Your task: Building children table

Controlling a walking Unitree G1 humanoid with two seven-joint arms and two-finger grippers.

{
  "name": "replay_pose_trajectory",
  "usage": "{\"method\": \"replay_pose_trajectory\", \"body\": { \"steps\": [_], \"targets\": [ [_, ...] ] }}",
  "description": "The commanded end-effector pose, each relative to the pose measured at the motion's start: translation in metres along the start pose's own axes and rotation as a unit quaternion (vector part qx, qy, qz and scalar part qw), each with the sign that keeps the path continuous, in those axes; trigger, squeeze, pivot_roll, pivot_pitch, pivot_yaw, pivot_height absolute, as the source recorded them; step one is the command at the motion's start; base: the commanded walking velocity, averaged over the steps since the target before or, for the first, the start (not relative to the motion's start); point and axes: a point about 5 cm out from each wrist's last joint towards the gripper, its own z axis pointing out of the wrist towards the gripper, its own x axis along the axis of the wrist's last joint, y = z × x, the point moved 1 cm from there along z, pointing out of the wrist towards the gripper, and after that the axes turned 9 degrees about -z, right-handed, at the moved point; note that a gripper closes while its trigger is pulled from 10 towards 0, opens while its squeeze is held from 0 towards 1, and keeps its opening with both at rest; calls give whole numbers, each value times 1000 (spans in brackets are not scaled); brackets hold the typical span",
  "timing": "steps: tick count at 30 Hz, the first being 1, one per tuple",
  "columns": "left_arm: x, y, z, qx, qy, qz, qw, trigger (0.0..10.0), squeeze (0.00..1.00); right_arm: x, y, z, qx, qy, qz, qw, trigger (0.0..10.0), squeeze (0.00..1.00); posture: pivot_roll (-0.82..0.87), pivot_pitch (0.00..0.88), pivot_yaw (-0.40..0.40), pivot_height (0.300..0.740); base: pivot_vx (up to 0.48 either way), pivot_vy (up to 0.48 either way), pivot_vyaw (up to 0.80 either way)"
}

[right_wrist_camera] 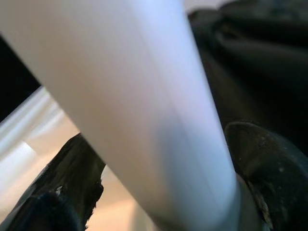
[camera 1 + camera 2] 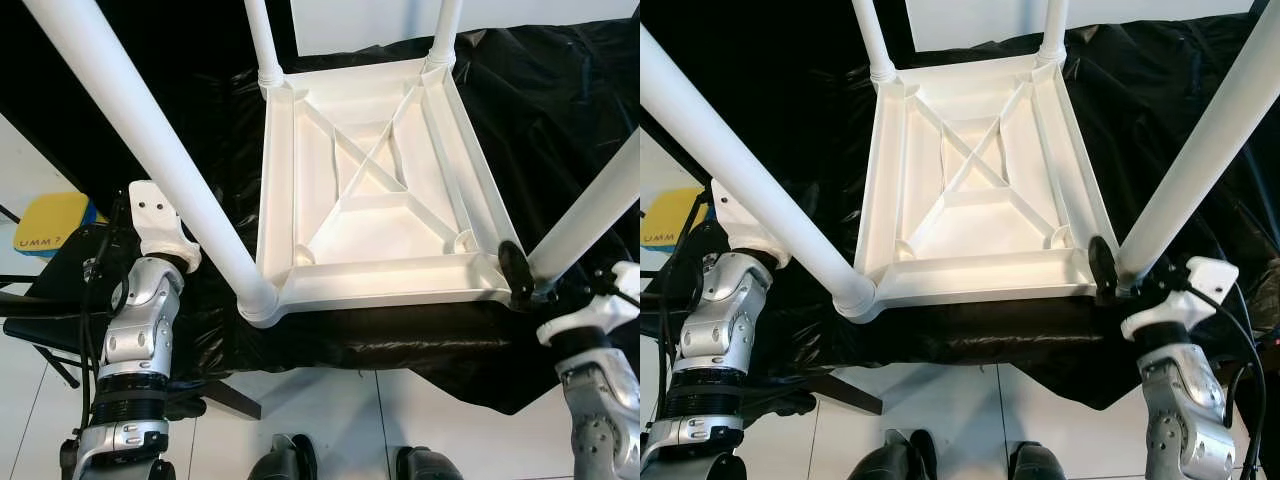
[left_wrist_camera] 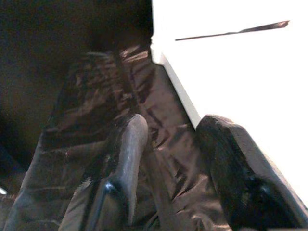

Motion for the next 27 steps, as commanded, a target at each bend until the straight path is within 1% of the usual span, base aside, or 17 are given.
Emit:
{"method": "replay_pose_trajectory", "body": {
  "steps": [1, 2, 3, 4, 5, 6, 7, 10, 13, 15, 17, 19, 23, 27],
  "targets": [
    [-3, 3, -3, 2, -8, -7, 1000, 10000, 0, 30, -34, 5, 102, 54, 0, 993, 10000, 0, -48, 174, 69, 740, 0, 0, 0],
    [-3, 6, -3, -2, -8, -8, 1000, 10000, 0, 32, -37, 9, 100, 58, -13, 993, 10000, 0, -41, 174, 58, 740, 0, 0, 0],
    [-3, 6, -3, -2, -8, -8, 1000, 10000, 0, 32, -37, 9, 100, 58, -13, 993, 10000, 0, -41, 174, 58, 740, 0, 0, 0],
    [-3, 9, -4, -6, -10, -5, 1000, 10000, 0, 31, -42, 13, 101, 59, -41, 992, 10000, 0, -36, 174, 52, 740, 0, 0, 0],
    [-3, 10, -4, -8, -10, -3, 1000, 10000, 0, 28, -47, 17, 102, 57, -57, 991, 10000, 0, -36, 174, 52, 740, 0, 0, 0],
    [-3, 10, -4, -8, -10, -3, 1000, 10000, 0, 28, -47, 17, 102, 57, -57, 991, 10000, 0, -36, 174, 52, 740, 0, 0, 0],
    [-5, 13, -5, -12, -12, -5, 1000, 10000, 0, 24, -59, 23, 113, 52, -75, 989, 10000, 0, -27, 169, 32, 740, 0, 0, 0],
    [-6, 17, -7, -15, -13, -1, 1000, 10000, 0, 19, -70, 27, 130, 44, -80, 987, 10000, 0, -22, 168, 27, 740, 0, 0, 0],
    [-8, 19, -10, -18, -14, -5, 1000, 10000, 0, 16, -72, 29, 136, 33, -88, 986, 10000, 0, -12, 163, 13, 740, 0, 0, 0],
    [-8, 19, -10, -18, -14, -5, 1000, 10000, 0, 16, -72, 29, 136, 33, -88, 986, 10000, 0, -12, 163, 13, 740, 0, 0, 0],
    [-11, 18, -15, -19, -22, -1, 1000, 10000, 0, 13, -71, 29, 140, 18, -94, 985, 10000, 0, -2, 162, 5, 740, 0, 0, 0],
    [-11, 18, -16, -18, -25, 2, 1000, 10000, 0, 12, -72, 29, 142, 14, -96, 985, 10000, 0, -2, 162, 5, 740, 0, 0, 0],
    [-8, 8, -20, -13, -30, 18, 999, 10000, 0, 10, -73, 31, 140, 1, -109, 984, 10000, 0, 6, 157, -4, 740, 0, 0, 0],
    [-7, 5, -20, -12, -31, 22, 999, 10000, 0, 9, -73, 31, 140, 0, -113, 984, 10000, 0, 6, 157, -4, 740, 0, 0, 0]
  ]
}}
